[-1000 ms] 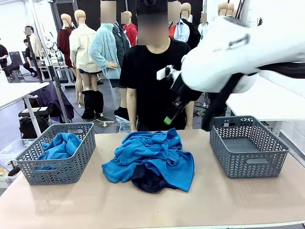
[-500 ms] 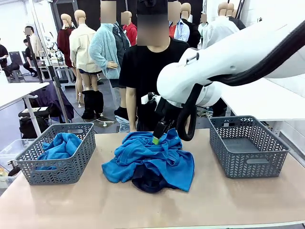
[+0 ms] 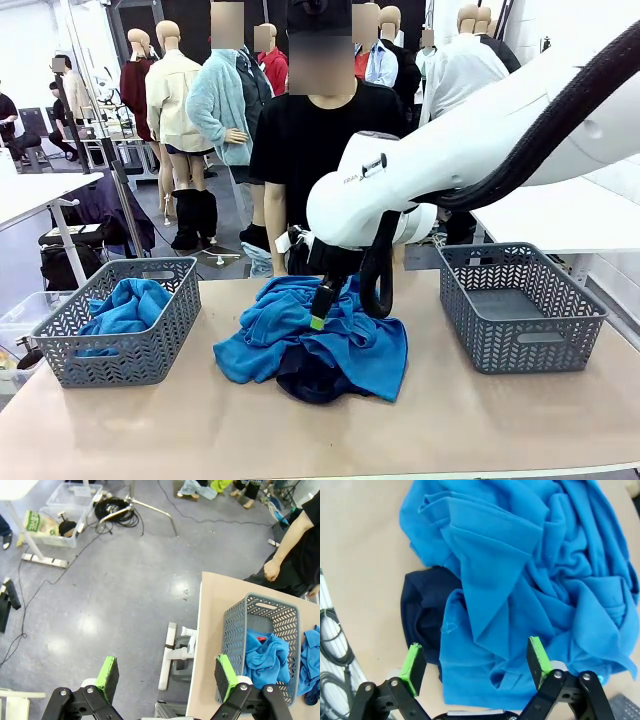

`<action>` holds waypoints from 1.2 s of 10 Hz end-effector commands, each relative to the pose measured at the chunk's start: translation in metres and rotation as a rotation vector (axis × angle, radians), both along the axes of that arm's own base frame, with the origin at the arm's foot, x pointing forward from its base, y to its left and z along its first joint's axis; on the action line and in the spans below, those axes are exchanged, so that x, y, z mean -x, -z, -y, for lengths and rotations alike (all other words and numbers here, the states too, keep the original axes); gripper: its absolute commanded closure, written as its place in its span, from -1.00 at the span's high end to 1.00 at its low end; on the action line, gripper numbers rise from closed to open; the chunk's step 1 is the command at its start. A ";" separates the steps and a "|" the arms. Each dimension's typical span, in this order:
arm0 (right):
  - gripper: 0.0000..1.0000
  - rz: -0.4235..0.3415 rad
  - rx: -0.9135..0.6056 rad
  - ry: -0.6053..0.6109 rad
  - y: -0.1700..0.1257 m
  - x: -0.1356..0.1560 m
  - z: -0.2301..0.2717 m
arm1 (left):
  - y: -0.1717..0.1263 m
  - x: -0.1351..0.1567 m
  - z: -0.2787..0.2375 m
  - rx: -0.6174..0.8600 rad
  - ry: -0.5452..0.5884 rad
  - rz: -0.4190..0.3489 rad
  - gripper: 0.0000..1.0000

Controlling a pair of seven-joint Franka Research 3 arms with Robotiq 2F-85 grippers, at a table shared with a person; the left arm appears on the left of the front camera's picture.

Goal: Sort the tops and bottoms.
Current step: Lift clothes from the center of the table with your right hand.

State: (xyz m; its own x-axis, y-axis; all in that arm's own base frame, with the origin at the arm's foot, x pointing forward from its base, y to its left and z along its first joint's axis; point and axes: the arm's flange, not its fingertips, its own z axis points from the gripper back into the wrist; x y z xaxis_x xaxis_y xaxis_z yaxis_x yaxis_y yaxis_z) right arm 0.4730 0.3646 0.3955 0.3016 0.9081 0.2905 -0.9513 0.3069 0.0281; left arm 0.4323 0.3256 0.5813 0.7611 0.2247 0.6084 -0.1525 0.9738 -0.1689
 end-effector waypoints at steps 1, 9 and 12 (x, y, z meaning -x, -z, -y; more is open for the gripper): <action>1.00 -0.048 0.031 -0.018 0.002 -0.003 -0.007 | 0.002 0.004 -0.001 -0.021 0.006 0.002 1.00; 1.00 0.024 0.005 -0.020 0.019 -0.020 -0.014 | 0.002 0.004 -0.001 -0.021 0.006 0.002 1.00; 0.03 0.018 0.003 -0.015 0.019 -0.021 -0.014 | 0.002 0.004 -0.001 -0.021 0.006 0.002 1.00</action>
